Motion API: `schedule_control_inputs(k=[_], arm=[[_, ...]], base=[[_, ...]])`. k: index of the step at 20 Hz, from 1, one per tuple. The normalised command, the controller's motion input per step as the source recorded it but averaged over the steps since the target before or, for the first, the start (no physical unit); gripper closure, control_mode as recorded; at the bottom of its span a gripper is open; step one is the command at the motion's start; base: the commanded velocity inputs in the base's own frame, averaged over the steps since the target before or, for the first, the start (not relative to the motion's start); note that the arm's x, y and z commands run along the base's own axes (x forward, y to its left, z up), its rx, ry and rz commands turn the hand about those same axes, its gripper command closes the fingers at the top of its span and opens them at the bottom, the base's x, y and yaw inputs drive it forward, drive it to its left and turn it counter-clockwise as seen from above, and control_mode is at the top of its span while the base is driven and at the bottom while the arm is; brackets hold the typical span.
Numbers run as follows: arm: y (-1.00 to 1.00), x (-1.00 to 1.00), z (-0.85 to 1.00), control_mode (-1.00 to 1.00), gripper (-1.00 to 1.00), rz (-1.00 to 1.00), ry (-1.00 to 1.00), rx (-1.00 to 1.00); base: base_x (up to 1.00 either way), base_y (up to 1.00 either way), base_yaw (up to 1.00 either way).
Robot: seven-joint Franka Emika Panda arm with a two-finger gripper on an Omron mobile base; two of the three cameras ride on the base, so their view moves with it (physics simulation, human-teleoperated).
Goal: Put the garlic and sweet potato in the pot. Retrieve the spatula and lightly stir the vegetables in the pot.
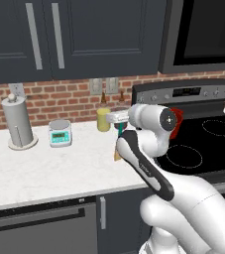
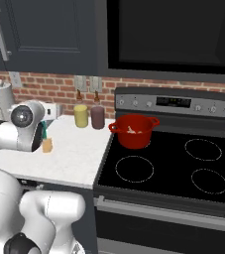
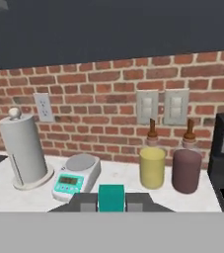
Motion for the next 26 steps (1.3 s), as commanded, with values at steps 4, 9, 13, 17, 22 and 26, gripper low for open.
schedule_control_inputs(k=[4,9,13,17,22,26], arm=[[-0.18,0.04,0.00,-1.00,1.00,-0.14,-0.13,0.11],[-0.07,-0.01,0.00,1.00,1.00,-0.05,-0.03,0.01],[0.00,0.00,0.00,1.00,1.00,0.00,0.00,0.00],[0.00,0.00,0.00,1.00,1.00,0.00,0.00,0.00],[0.00,0.00,0.00,1.00,1.00,0.00,0.00,0.00],[0.00,0.00,0.00,1.00,1.00,0.00,0.00,0.00]], base=[[0.00,0.00,0.00],[-0.15,-0.23,-0.06],[-0.18,-0.72,-0.10],[0.00,-0.86,-0.04],[0.03,-0.76,0.02],[0.29,-0.63,0.09]])
